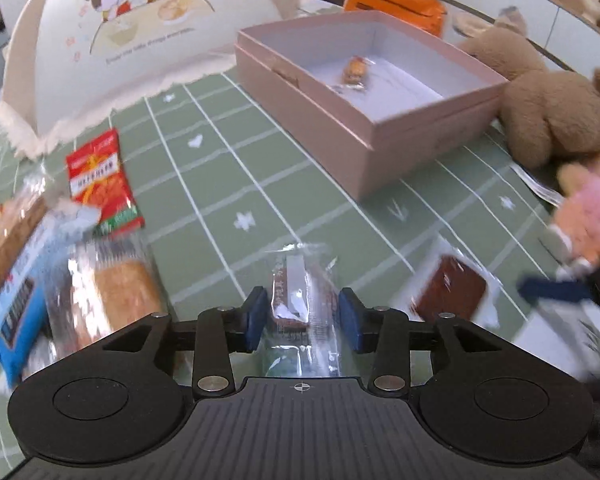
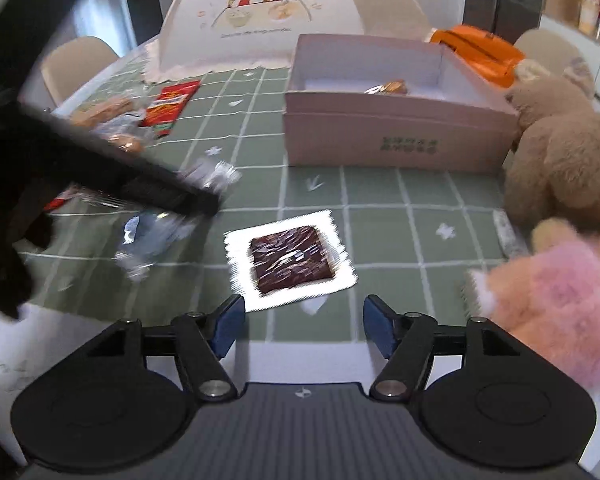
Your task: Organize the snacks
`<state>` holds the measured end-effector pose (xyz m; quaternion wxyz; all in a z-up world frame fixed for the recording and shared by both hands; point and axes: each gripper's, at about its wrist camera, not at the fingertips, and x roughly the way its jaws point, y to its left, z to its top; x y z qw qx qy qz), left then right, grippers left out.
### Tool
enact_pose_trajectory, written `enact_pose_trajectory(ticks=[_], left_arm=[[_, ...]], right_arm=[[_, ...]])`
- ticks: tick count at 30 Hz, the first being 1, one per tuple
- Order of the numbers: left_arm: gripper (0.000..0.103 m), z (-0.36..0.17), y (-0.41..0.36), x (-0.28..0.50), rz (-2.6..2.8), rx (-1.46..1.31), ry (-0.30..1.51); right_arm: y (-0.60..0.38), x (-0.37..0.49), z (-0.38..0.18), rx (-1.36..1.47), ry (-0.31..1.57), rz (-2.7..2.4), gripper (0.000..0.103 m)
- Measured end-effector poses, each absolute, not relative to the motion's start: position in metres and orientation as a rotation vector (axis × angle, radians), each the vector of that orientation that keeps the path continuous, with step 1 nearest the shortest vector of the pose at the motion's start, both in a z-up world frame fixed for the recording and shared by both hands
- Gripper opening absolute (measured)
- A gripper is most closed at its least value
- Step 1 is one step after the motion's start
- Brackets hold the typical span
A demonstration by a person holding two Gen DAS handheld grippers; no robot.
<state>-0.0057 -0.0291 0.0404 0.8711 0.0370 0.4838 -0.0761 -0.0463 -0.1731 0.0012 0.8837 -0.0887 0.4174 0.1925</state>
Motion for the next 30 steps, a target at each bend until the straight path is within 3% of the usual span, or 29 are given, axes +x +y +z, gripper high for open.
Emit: enact_pose_trajectory(ticks=[4,9,14,17,19,24,28,30], left_arm=[[0.043,0.045,-0.013,-0.027,-0.147,-0.024,1.058],[0.043,0.048,-0.008,-0.048,-0.131,-0.106,1.104],[0.043,0.048,-0.011,-0.050,-0.118,-0.091,1.100],[0.043,0.048,-0.009,-0.051,-0.122,-0.092,1.097],[0.043,0.048,-0.009,-0.051,-0.123,-0.099,1.096],[0.043,0.049,-0.009,-0.052,-0.131,-0.092,1.096],[0.043,0.049,-0.009,-0.054,-0.133,-0.093,1.099],[0.043,0.049,-0.010,-0.054,-0.129,-0.087,1.104]], right_arm=[[-0.176,-0.036,-0.002,-0.225,0.828,0.400,0.078],[-0.176,-0.021,-0.001,-0.233,0.810,0.360,0.080],[-0.186,-0.005,0.009,0.004,0.887,0.379,0.080],[-0.177,0.007,0.009,0.009,0.891,0.347,0.070],[-0.166,0.013,0.005,-0.019,0.898,0.371,0.055],[-0.142,0.005,0.000,-0.157,0.846,0.447,0.054],[-0.144,-0.015,0.001,-0.258,0.824,0.531,0.057],[-0.152,-0.024,0.001,-0.290,0.821,0.543,0.069]])
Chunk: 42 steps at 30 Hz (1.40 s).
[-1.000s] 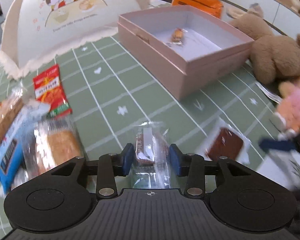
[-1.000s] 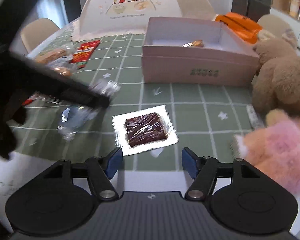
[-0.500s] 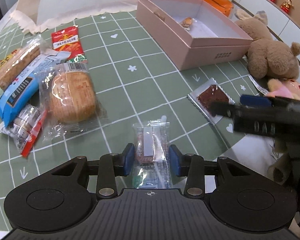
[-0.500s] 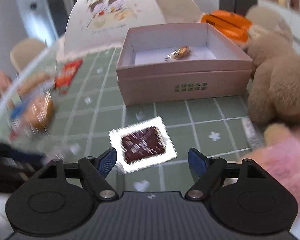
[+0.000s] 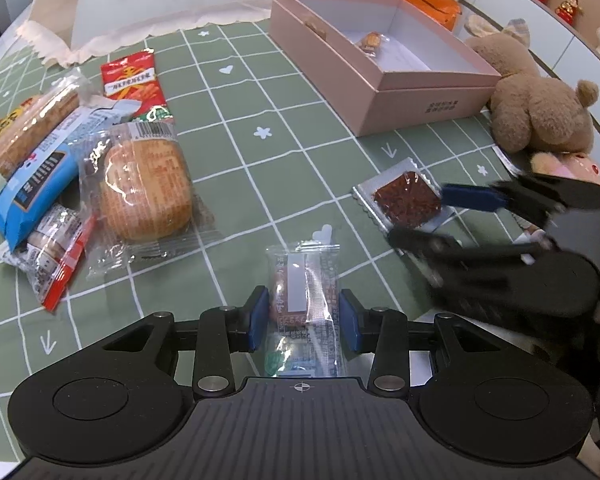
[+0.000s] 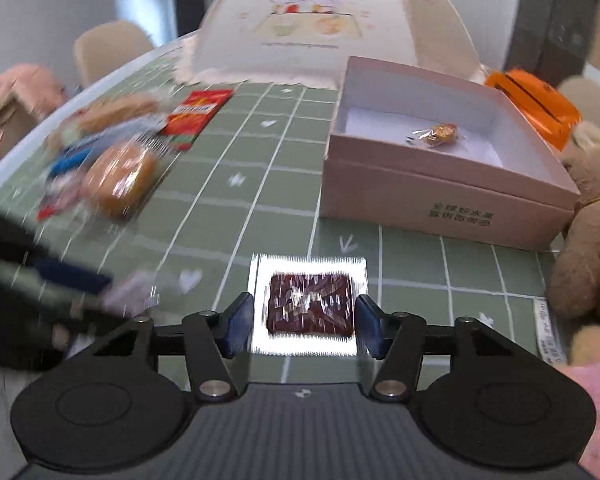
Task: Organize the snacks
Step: 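Grasp the chocolate square with the right gripper while the left gripper holds the clear packet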
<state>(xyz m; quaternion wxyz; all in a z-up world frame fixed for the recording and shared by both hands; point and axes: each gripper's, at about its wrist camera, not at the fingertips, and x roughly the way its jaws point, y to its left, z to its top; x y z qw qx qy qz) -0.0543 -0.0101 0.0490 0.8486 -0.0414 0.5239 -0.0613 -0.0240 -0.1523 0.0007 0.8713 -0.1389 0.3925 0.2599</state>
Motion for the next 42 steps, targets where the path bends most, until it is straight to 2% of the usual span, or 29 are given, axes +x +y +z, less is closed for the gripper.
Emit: enact_pose_trajectory(ticks=[2,7,10,14,16,21,25,35,38,39,40,41,42], left_arm=[[0.043,0.049,-0.013,-0.055,-0.125,-0.074,1.109],[0.043,0.049,-0.008,-0.059,-0.117,-0.078,1.120],[0.043,0.050,0.002,-0.061,-0.082,-0.112,1.125],[0.043,0.050,0.013,-0.066,-0.006,-0.115,1.125],[0.043,0.050,0.021,-0.067,0.011,-0.136,1.124],[0.043,0.050,0.029,-0.072,0.000,-0.166,1.114],[0.043,0.050,0.031,-0.074,-0.021,-0.172,1.102],[0.043,0.049,0.034,-0.076,-0.091,-0.154,1.088],[0.043,0.049,0.030,-0.075,-0.106,-0.109,1.091],[0.043,0.049,0.029,-0.075,-0.111,-0.098,1.091],[0.043,0.049,0.029,-0.075,-0.114,-0.096,1.090],[0.042,0.049,0.031,-0.075,-0.115,-0.099,1.089],[0.042,0.048,0.033,-0.076,-0.121,-0.110,1.085]], right_arm=[[-0.163,-0.031,0.000,-0.314,0.816,0.525,0.076],[-0.185,-0.027,0.002,-0.328,0.808,0.366,0.077],[-0.187,-0.017,0.008,-0.286,0.838,0.317,0.074],[-0.179,-0.011,0.022,-0.002,0.938,0.374,0.069],[-0.164,-0.009,0.019,0.083,1.015,0.391,0.058],[-0.134,0.003,0.014,0.046,0.963,0.331,0.061],[-0.129,0.019,0.005,-0.012,0.881,0.289,0.073],[-0.120,0.005,0.001,-0.097,0.845,0.219,0.073],[-0.120,-0.006,0.003,-0.155,0.821,0.276,0.063],[-0.118,-0.013,0.005,-0.211,0.798,0.309,0.041],[-0.117,-0.017,0.007,-0.254,0.788,0.332,0.011],[-0.117,-0.020,0.009,-0.298,0.799,0.360,0.002],[-0.119,-0.022,0.011,-0.313,0.802,0.366,0.002]])
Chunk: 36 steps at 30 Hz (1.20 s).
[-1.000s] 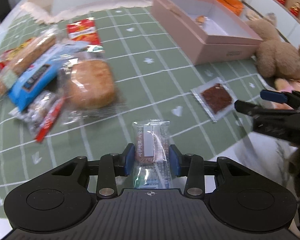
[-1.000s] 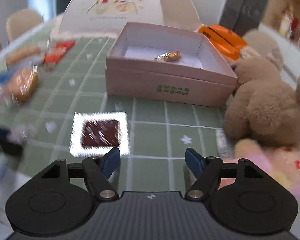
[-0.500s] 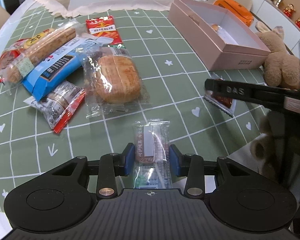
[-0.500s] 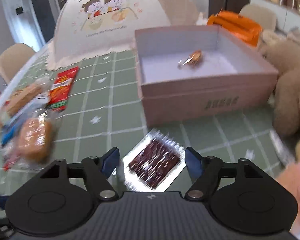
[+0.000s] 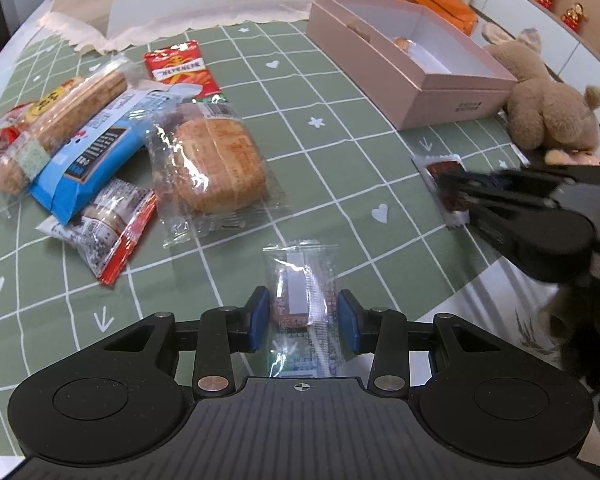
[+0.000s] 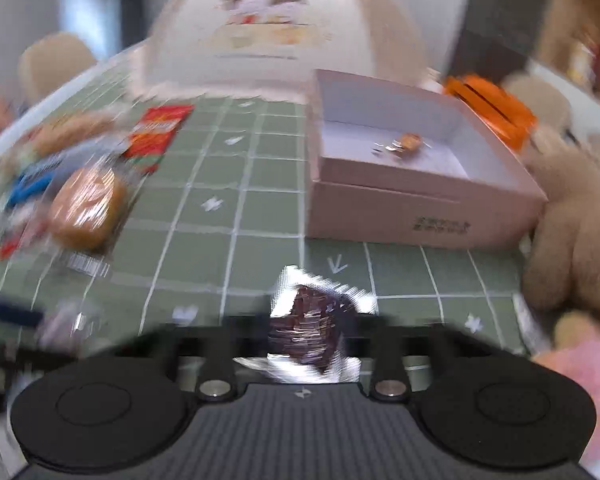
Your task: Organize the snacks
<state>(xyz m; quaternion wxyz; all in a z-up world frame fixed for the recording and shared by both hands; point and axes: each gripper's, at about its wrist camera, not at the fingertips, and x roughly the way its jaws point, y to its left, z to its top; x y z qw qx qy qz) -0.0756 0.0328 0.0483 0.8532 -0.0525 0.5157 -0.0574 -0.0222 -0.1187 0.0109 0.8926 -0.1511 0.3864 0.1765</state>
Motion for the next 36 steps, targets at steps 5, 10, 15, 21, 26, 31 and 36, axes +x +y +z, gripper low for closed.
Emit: enact_pose_trajectory(ticks=[5,10,15,21,26,31,36], left_arm=[[0.042,0.047,0.035,-0.079,-0.131,-0.118,1.065],[0.042,0.047,0.027,-0.080,-0.114,-0.073,1.060],[0.044,0.047,0.027,-0.082,-0.102,-0.088,1.059],[0.043,0.047,0.026,-0.082,-0.103,-0.078,1.062],[0.040,0.048,0.020,-0.082,-0.098,-0.066,1.055],[0.040,0.117,0.016,-0.064,-0.199,-0.162,0.848],[0.041,0.227,-0.002,-0.003,-0.294,-0.180,0.545]], right_arm=[[-0.142,-0.026,0.021,-0.230,0.858,0.323,0.005],[-0.148,-0.015,0.018,-0.118,0.862,0.256,0.044],[-0.137,-0.006,0.006,-0.127,0.877,0.266,0.044],[-0.145,-0.011,0.019,-0.138,0.907,0.325,0.038],[-0.169,-0.024,0.065,-0.144,0.823,0.369,0.037],[-0.205,-0.024,0.137,-0.164,0.633,0.350,0.038],[-0.229,-0.018,0.179,-0.148,0.503,0.324,0.038]])
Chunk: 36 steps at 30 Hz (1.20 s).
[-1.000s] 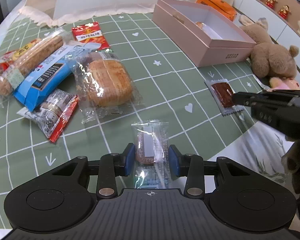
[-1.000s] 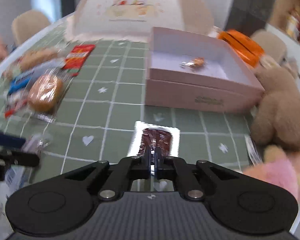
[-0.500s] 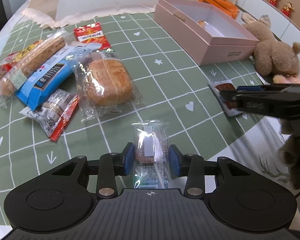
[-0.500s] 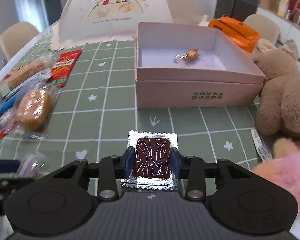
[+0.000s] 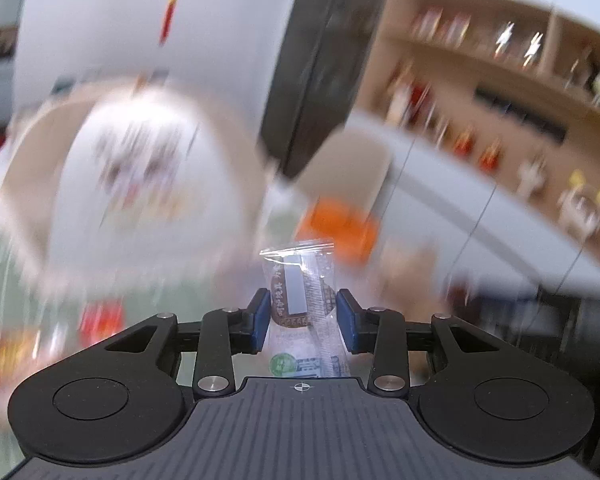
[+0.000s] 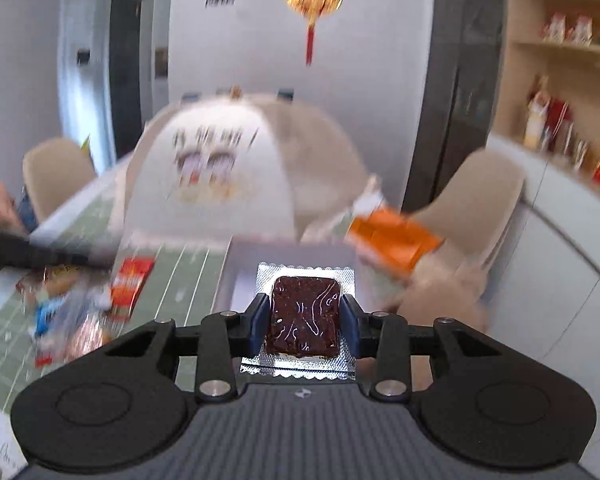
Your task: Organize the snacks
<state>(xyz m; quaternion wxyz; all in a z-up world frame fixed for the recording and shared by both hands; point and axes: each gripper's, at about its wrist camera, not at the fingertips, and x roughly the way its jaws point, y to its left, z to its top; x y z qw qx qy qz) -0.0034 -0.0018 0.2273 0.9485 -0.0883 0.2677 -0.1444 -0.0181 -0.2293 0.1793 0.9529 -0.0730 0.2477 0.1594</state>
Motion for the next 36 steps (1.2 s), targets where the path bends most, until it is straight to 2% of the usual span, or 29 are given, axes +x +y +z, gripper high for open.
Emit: enact_pose_trajectory(ticks=[4,6,13,17,21,24,29,36], left_arm=[[0.045,0.265,-0.020,0.065,-0.384,-0.281,0.504],[0.040,0.269,-0.024,0.085,-0.354,-0.295,0.495],[0.040,0.272,0.008,0.055,-0.238,-0.377,0.375],[0.040,0.241,0.037,0.044,-0.160,-0.442,0.467],[0.040,0.194,0.084,0.017,0.037,-0.470,0.552],[0.040,0.158,0.124,-0.011,0.205,-0.514,0.627],[0.040,0.111,0.176,-0.066,0.351,-0.638,0.713],[0.040,0.095,0.188,-0.110,0.339,-0.522,0.802]], right_arm=[[-0.232,-0.006,0.185,-0.148,0.472,0.318,0.038],[-0.233,0.000,0.186,-0.148,0.463,0.316,0.038],[-0.250,0.036,0.195,-0.078,0.464,0.310,0.038],[-0.241,0.086,0.197,-0.015,0.524,0.395,0.039],[-0.223,0.111,0.193,-0.007,0.559,0.386,0.048],[-0.198,0.105,0.176,-0.039,0.586,0.415,0.059],[-0.118,0.085,0.118,-0.143,0.734,0.573,0.060],[0.000,0.059,0.068,-0.214,0.865,0.788,0.060]])
